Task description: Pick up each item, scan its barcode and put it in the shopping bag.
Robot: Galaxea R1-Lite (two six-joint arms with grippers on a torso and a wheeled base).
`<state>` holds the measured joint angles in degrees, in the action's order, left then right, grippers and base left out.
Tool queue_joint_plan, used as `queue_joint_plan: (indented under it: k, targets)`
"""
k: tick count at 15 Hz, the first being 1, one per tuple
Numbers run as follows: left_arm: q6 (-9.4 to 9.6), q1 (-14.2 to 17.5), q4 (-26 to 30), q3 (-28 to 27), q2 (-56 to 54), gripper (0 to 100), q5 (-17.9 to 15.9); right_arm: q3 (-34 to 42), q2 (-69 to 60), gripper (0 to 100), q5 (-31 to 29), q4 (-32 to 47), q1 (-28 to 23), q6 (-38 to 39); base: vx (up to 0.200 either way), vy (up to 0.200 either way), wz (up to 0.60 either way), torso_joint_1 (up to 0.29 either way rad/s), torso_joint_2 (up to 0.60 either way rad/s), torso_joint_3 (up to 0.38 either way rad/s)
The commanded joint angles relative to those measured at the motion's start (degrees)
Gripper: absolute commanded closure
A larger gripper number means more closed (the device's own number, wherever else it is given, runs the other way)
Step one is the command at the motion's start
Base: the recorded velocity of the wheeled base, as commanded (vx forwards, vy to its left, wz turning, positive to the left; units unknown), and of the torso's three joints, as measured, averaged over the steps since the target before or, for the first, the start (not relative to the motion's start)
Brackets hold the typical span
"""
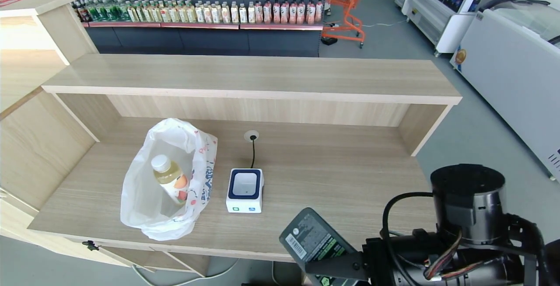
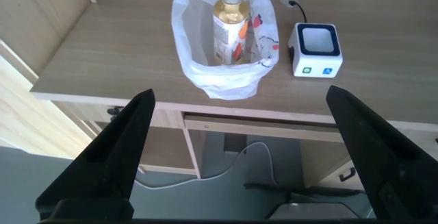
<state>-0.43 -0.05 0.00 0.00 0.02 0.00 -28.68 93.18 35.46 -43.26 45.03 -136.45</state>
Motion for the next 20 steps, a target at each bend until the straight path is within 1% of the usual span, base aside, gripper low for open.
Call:
queue_joint_plan:
  k: [1,6,8,10,11,13,14,16,18,20]
  targets:
    - [-0.01,-0.04,0.00,0.00,-0.02,0,0.00,-0.14,7.19,100,1.01,-4.90,4.01,-0.92,0.000,0.000,0.00,0.000,0.00,0.000]
    - [-0.01,-0.04,0.00,0.00,-0.02,0,0.00,-0.41,8.33,100,1.45,-12.46,5.77,-1.89,0.000,0.000,0.00,0.000,0.00,0.000]
    - [-0.01,-0.04,0.00,0.00,-0.02,0,0.00,-0.76,8.15,100,1.45,-15.01,6.65,-3.47,0.000,0.000,0.00,0.000,0.00,0.000]
    - [-0.01,-0.04,0.00,0.00,-0.02,0,0.00,-1.02,7.89,100,3.56,-15.71,6.65,-3.82,0.000,0.000,0.00,0.000,0.00,0.000]
    - [-0.01,-0.04,0.00,0.00,-0.02,0,0.00,-1.20,8.42,100,4.79,-15.71,6.30,-3.82,0.000,0.000,0.00,0.000,0.00,0.000]
    - [-0.01,-0.04,0.00,0.00,-0.02,0,0.00,-1.81,10.09,100,7.69,-15.80,2.69,-3.82,0.000,0.000,0.00,0.000,0.00,0.000]
    - [-0.01,-0.04,0.00,0.00,-0.02,0,0.00,-2.52,10.70,100,8.39,-15.80,2.08,-3.91,0.000,0.000,0.00,0.000,0.00,0.000]
    - [-0.01,-0.04,0.00,0.00,-0.02,0,0.00,-3.22,11.84,100,8.66,-15.89,0.41,-4.97,0.000,0.000,0.00,0.000,0.00,0.000]
    - [-0.01,-0.04,0.00,0.00,-0.02,0,0.00,-3.40,13.69,100,8.75,-16.85,0.41,-5.23,0.000,0.000,0.00,0.000,0.00,0.000]
    - [-0.01,-0.04,0.00,0.00,-0.02,0,0.00,-3.40,16.85,100,9.19,-23.01,0.50,-4.79,0.000,0.000,0.00,0.000,0.00,0.000]
